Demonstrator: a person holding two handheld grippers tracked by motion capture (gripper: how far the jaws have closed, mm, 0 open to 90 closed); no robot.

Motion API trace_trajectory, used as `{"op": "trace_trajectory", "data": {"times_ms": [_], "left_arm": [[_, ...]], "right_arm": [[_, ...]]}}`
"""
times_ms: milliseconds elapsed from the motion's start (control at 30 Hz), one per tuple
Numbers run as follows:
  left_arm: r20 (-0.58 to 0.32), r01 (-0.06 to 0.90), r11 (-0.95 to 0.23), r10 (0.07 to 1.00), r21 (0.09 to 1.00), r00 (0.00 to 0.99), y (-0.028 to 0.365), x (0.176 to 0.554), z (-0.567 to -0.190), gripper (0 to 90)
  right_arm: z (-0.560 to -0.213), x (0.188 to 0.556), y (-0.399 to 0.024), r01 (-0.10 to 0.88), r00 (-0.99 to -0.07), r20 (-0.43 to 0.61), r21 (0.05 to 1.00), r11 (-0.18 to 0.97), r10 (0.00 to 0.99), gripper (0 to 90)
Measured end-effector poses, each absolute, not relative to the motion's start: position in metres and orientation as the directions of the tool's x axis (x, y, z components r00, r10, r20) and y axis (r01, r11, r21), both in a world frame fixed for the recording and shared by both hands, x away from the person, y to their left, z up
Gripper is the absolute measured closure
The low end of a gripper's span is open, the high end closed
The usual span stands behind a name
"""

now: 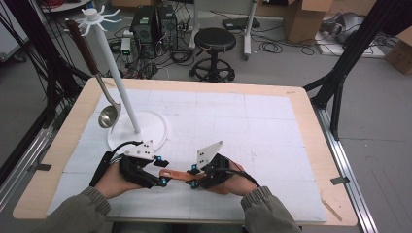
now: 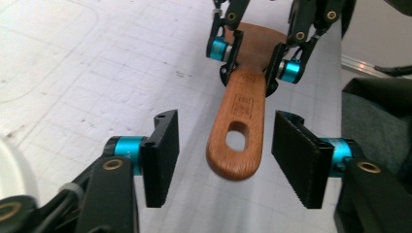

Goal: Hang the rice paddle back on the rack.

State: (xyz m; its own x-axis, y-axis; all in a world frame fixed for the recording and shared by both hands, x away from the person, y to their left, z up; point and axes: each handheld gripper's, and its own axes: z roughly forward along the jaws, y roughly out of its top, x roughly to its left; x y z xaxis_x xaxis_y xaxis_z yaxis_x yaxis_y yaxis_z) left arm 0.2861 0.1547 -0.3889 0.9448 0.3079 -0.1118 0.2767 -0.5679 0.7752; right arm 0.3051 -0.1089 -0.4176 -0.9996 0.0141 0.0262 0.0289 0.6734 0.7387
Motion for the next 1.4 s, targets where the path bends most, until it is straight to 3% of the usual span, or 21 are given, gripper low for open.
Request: {"op": "trace_trajectory", "data": {"times_ms": [267,667,833,1133,1400], "left_arm": [[-0.144,0.303,-0.541,0.317,0.785,0.937,0.155,0.287,-0.387,40.9],[-0.171,0.337,-0.458,0.366,0.822,0.915,0.156,0.288,-0.382,48.3],[-0.181,0.351,-0.427,0.39,0.833,0.903,0.158,0.289,-0.38,48.9],[-0.185,0.353,-0.399,0.403,0.846,0.897,0.157,0.289,-0.379,59.1],[-0.203,0.358,-0.354,0.405,0.864,0.891,0.161,0.289,-0.375,60.5]], "right_arm": [[-0.41,0.305,-0.112,0.076,-0.996,0.028,0.788,0.611,0.087,65.3],[-0.404,0.306,-0.107,0.132,-0.983,0.037,0.825,0.55,0.18,65.3],[-0.403,0.304,-0.102,0.132,-0.981,0.033,0.827,0.546,0.189,65.2],[-0.403,0.302,-0.099,0.167,-0.976,0.061,0.829,0.534,0.21,64.3],[-0.4,0.3,-0.096,0.189,-0.97,0.081,0.846,0.498,0.231,64.3]]}}
